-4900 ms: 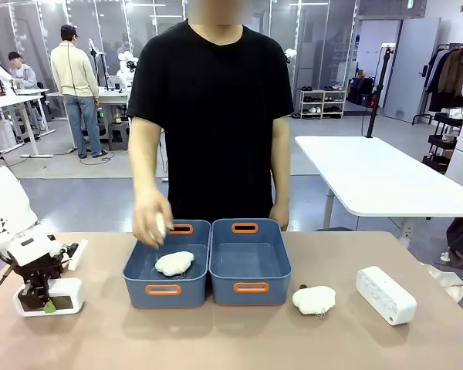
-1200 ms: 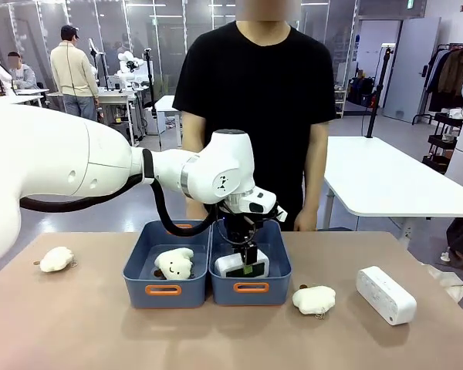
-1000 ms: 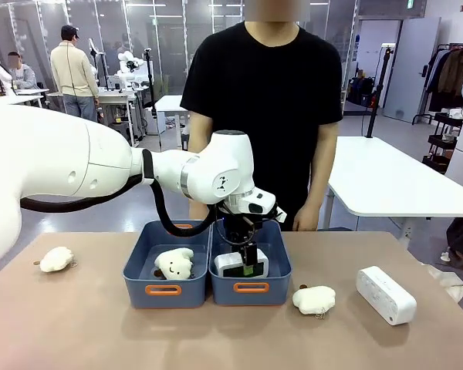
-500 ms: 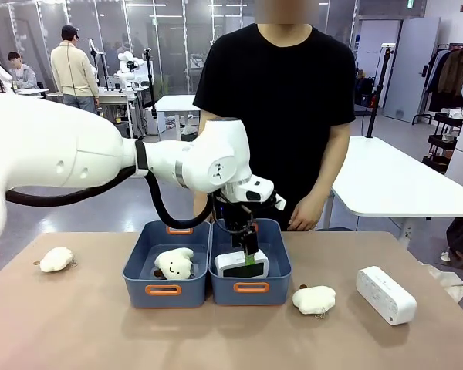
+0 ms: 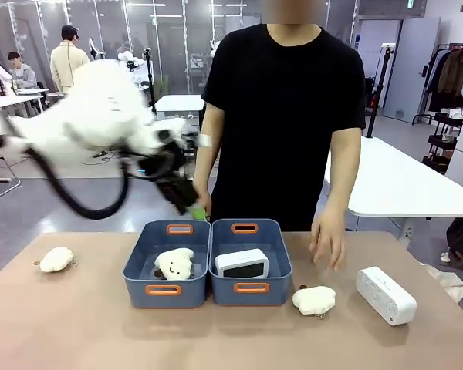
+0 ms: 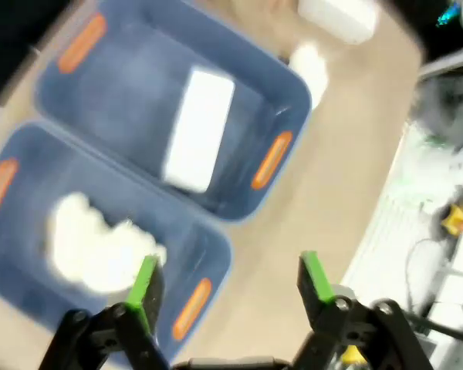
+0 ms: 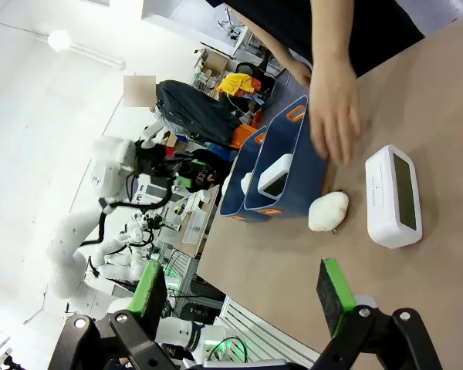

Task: Sort the digital clocks into the basket.
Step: Pick up the Digital clock from the table and place it into the empty Plastic storage basket.

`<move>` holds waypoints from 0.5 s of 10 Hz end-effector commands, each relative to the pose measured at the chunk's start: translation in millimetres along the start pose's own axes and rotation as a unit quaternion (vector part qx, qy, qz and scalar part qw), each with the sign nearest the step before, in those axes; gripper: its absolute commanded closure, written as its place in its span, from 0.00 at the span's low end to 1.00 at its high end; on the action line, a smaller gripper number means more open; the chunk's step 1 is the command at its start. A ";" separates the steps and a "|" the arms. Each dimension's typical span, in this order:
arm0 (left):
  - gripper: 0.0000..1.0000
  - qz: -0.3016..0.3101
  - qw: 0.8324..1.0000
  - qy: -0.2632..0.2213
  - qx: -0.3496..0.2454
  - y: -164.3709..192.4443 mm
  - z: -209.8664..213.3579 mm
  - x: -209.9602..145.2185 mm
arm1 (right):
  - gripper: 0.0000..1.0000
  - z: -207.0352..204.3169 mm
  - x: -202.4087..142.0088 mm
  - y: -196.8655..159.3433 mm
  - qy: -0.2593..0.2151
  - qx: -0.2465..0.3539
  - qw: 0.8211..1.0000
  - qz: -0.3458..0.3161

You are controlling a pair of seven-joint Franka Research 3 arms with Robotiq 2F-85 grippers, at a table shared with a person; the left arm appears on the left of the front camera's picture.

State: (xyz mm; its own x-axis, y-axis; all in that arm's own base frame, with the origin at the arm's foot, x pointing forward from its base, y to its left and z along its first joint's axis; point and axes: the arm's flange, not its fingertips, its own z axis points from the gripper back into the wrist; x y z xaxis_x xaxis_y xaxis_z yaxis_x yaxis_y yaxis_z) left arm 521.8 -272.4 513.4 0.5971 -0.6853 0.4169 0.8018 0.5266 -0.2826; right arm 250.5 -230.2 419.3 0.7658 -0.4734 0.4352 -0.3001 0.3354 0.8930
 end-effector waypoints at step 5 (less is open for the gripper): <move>0.12 0.166 0.947 -0.274 -0.009 61.6 122.9 -247.8 | 0.00 0.5 1.0 0.7 -0.004 0.005 1.000 0.010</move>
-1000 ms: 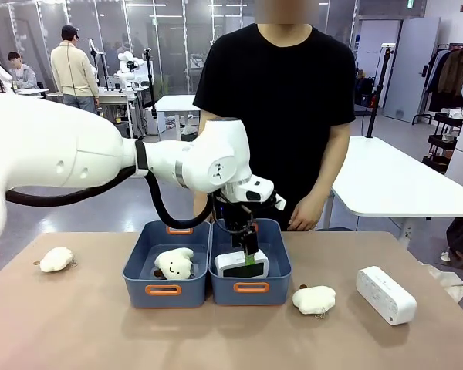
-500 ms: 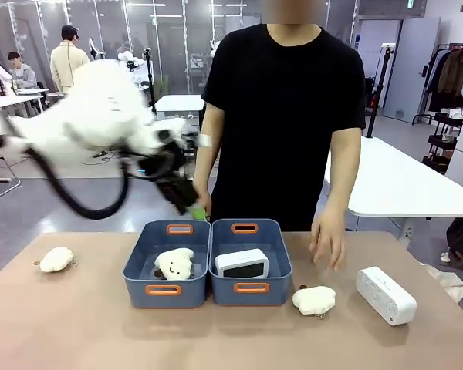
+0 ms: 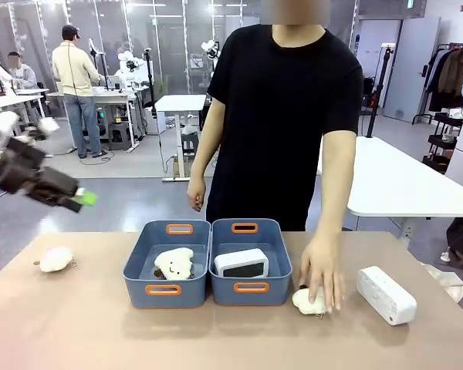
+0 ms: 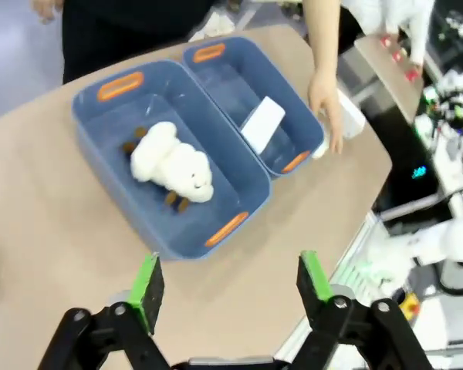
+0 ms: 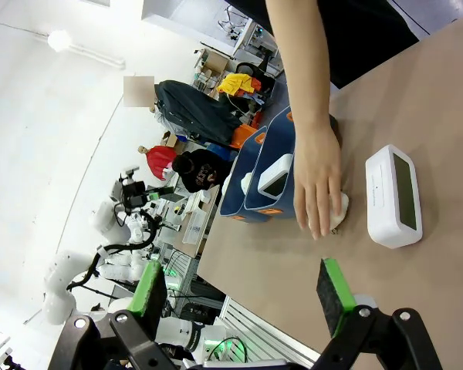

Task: Sort the digital clocks into the basket.
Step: Pick up the Digital clock from the table and place it into the empty Plastic storage basket.

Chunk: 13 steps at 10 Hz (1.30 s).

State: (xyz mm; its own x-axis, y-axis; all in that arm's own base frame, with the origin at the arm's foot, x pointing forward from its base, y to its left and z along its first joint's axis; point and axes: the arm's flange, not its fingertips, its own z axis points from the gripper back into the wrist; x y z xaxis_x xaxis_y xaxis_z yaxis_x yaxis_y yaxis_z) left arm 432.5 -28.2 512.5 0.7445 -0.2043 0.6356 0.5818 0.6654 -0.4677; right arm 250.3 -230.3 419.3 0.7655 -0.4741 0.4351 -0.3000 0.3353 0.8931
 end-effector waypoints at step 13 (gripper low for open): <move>0.12 0.158 0.978 -0.134 -0.040 96.1 112.1 -138.0 | 0.00 -3.1 4.1 11.9 0.023 -0.037 0.998 0.043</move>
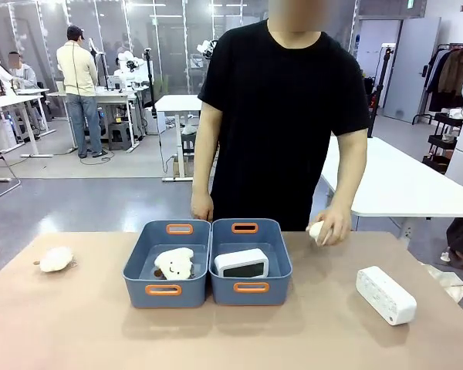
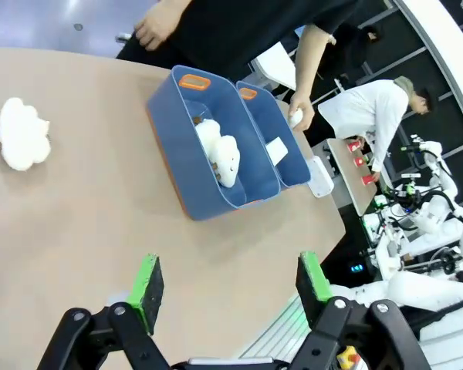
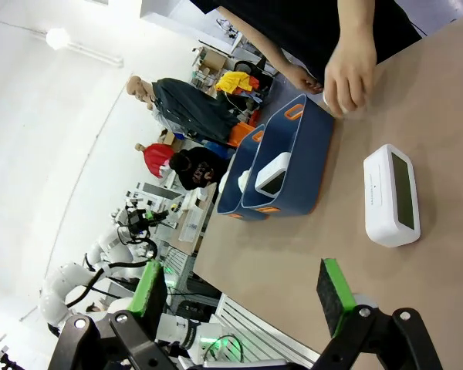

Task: Sort the digital clocks into the basket.
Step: Pick up the Digital clock from the table and place it into the empty Plastic storage basket.

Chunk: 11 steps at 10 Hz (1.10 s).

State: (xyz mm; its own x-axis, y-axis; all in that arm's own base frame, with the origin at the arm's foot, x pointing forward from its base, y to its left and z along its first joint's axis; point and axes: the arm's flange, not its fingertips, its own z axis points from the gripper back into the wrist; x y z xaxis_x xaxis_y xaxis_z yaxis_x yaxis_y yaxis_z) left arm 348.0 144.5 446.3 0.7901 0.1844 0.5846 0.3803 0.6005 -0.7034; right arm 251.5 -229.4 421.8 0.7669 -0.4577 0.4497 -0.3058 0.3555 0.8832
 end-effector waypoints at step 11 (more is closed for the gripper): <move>0.12 0.005 1.000 -0.009 0.004 -1.3 0.4 2.2 | 0.00 -137.8 2.9 29.0 0.276 -0.284 0.859 0.324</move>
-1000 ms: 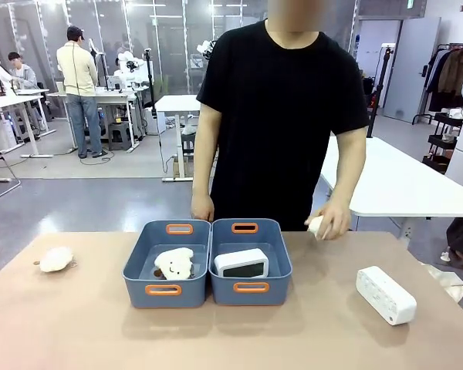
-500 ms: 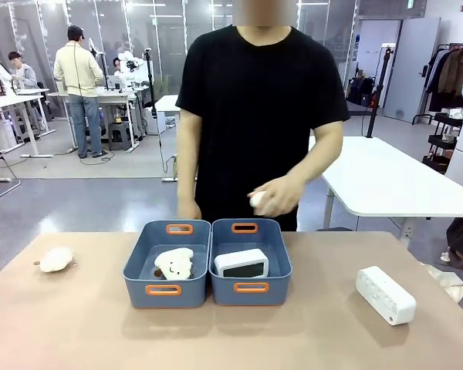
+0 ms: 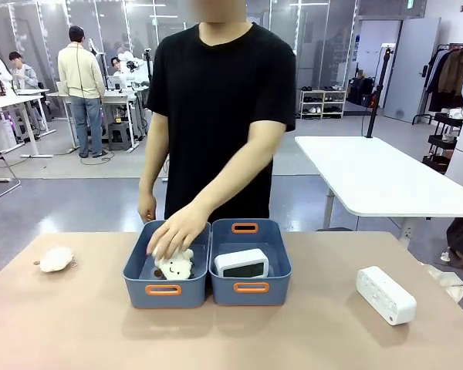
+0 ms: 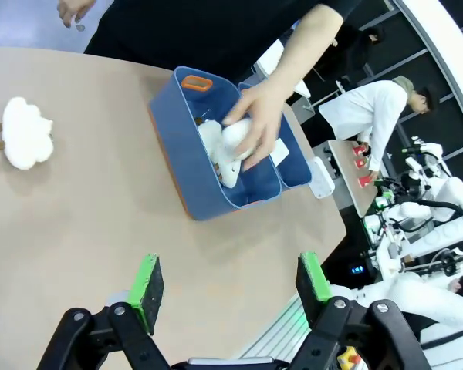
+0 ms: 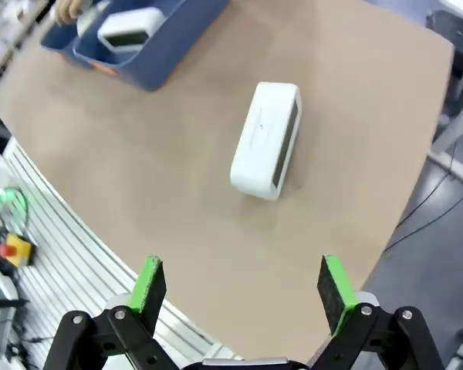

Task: Sort the digital clocks into the basket.
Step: Pick up the Digital clock from the table and place it into the empty Plastic storage basket.

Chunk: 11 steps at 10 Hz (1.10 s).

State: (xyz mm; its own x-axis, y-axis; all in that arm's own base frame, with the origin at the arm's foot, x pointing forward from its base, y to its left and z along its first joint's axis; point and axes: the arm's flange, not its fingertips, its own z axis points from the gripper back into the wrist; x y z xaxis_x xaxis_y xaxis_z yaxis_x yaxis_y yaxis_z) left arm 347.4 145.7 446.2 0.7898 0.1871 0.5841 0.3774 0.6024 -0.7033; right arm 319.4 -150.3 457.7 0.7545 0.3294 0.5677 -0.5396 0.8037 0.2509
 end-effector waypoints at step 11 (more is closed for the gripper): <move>0.12 0.004 1.000 -0.008 0.002 -2.0 -0.7 2.4 | 0.00 -179.3 32.6 64.0 0.134 -0.162 0.977 -0.031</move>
State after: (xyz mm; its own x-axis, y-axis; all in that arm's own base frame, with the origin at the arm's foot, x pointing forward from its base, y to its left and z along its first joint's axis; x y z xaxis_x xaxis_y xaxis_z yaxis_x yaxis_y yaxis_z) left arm 347.4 145.7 446.0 0.7901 0.1870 0.5838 0.3770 0.6027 -0.7033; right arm 421.7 -6.7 367.2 0.8555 0.3680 0.3642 -0.4027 0.9151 0.0213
